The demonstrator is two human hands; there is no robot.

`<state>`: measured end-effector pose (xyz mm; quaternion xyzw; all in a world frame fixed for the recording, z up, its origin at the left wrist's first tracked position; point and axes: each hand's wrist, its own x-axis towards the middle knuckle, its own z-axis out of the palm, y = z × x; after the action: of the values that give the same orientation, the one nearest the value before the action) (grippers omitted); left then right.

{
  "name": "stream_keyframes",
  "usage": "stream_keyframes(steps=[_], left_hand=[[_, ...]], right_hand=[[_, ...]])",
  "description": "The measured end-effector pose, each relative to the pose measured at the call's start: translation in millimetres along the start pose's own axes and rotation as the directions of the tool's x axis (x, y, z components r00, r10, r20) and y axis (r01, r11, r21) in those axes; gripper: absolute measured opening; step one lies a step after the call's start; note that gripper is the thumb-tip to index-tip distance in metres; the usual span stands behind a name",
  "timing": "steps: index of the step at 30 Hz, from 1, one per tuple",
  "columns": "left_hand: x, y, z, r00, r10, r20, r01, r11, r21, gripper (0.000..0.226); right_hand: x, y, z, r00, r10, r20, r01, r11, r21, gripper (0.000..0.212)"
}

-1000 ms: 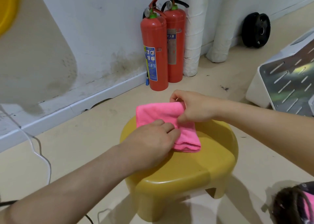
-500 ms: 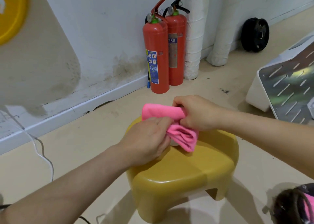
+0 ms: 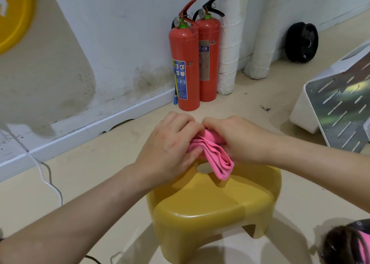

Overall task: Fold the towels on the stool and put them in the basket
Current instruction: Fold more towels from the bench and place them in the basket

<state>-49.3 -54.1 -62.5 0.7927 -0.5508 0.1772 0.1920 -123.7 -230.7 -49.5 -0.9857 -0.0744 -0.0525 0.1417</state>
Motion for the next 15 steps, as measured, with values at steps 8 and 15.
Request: stream_keyframes(steps=[8, 15], left_hand=[[8.1, -7.5, -6.7, 0.895, -0.135, 0.424, 0.092, 0.989, 0.120, 0.039], [18.7, -8.5, -8.6, 0.850, -0.141, 0.507, 0.138, 0.989, 0.044, 0.041]], right_hand=[[1.5, -11.3, -24.5, 0.906, 0.118, 0.407, -0.289, 0.874, 0.391, 0.039], [-11.3, -26.2, 12.4, 0.988, 0.053, 0.146, 0.000, 0.939, -0.343, 0.043]])
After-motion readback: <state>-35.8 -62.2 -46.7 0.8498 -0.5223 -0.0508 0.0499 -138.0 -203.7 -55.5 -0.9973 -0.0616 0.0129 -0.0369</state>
